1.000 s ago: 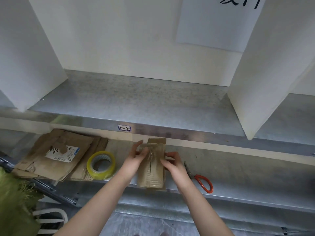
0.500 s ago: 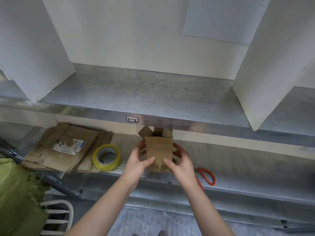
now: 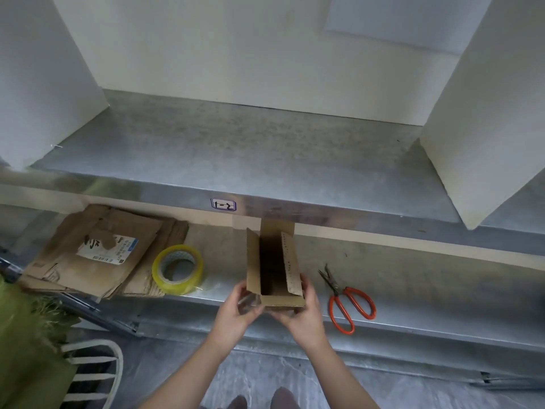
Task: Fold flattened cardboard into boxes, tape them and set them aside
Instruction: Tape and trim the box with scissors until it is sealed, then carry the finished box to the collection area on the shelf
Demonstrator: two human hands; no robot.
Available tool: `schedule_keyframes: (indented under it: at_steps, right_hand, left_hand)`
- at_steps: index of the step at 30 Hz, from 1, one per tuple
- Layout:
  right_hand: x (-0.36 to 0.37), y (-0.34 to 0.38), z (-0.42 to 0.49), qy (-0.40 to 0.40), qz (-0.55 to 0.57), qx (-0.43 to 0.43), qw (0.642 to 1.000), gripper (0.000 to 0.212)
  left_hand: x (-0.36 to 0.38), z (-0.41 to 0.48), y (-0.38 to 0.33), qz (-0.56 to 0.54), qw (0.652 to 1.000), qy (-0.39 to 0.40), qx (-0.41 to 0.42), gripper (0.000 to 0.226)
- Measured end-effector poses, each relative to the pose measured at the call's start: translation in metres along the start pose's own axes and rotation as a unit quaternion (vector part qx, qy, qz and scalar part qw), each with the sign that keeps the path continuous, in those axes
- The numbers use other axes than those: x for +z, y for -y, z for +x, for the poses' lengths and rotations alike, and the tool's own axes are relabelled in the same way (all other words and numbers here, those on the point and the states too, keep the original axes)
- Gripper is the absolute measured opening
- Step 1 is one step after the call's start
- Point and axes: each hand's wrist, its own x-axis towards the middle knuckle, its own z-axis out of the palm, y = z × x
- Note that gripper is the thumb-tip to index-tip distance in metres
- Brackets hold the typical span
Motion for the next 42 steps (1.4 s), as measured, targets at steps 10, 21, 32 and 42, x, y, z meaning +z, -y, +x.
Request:
schedule_keyframes:
  at_steps: [10,21,32,42]
  right_hand:
    - [0.000,0.004,0.002,-0.033,-0.077,-0.011,0.996,0.082]
    - [-0.093,0.015,-0.062,-0.146,0.002,-0.013,0.989,0.074]
    - [-0.274,-0.049,-0.158,-0.170,0.000,-0.011,0.985,0.073]
    - [-0.443,-0.114,-0.192,-0.193,-0.025,0.022,0.981,0.077]
  left_hand:
    - [-0.071,0.024,-0.009,0.593,0.788,0.022,0.162,0.064]
    - [-0.039,0.014,-0.061,0.659,0.655,0.069,0.364,0.053]
    - [0.174,-0.051,-0.073,0.609,0.689,0.093,0.382,0.055]
    - [0.353,-0.076,-0.082,0.603,0.679,0.132,0.397,0.066]
